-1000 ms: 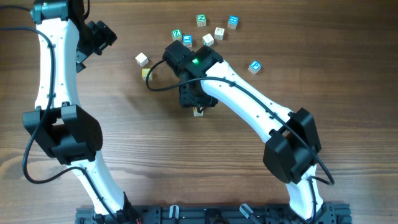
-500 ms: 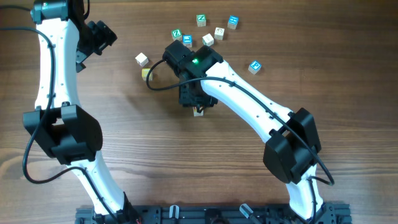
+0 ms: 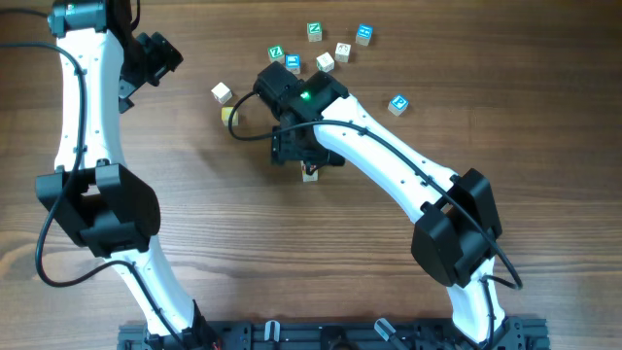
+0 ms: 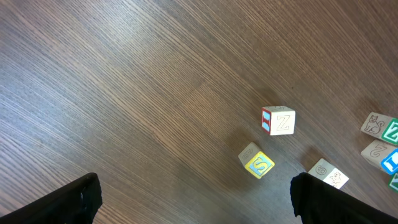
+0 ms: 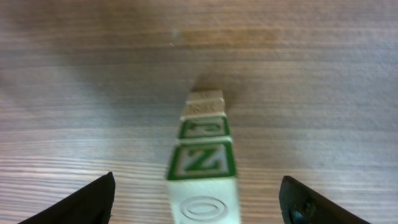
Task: Form a tower
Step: 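Open the right gripper to release the Z block on the tower, then grasp a blue-sided block from the cluster with the right gripper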
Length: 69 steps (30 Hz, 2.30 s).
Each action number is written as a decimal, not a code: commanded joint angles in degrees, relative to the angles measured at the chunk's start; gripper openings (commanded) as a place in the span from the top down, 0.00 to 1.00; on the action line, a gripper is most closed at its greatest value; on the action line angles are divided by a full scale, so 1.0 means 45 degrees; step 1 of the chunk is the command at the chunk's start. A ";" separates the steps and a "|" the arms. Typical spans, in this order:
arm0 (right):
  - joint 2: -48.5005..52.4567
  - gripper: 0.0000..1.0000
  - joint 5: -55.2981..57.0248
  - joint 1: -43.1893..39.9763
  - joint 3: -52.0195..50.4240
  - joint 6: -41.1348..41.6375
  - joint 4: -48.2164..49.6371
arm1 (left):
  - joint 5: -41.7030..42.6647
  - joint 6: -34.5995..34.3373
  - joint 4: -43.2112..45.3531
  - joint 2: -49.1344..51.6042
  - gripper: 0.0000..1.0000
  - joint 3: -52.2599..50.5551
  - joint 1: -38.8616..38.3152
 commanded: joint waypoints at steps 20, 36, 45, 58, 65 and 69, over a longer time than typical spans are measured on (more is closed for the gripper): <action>0.0908 0.00 0.0039 -0.6324 0.0903 -0.3633 0.0714 | -0.0029 0.0058 -0.0005 -0.0044 0.00 0.0107 0.0005; 0.1773 0.48 -0.0102 -0.7271 -0.2924 -0.3628 0.5659 | -0.0029 0.0058 -0.0005 -0.0044 0.00 0.0107 0.0005; 0.1661 0.42 0.0029 -0.7339 -0.2220 -0.4289 0.5523 | -0.0029 0.0058 -0.0005 -0.0044 0.00 0.0107 0.0005; 0.1496 0.59 0.0087 -0.7339 -0.2215 -0.5003 0.5931 | -0.0029 0.0058 -0.0005 -0.0044 0.00 0.0107 0.0005; 0.1491 0.58 0.0845 -0.7339 -0.2215 -0.5265 0.5824 | -0.0029 0.0058 -0.0005 -0.0044 0.00 0.0107 0.0005; 0.1418 0.59 0.0899 -0.7334 -0.2171 -0.5362 0.5833 | -0.0029 0.0058 -0.0005 -0.0044 0.00 0.0107 0.0005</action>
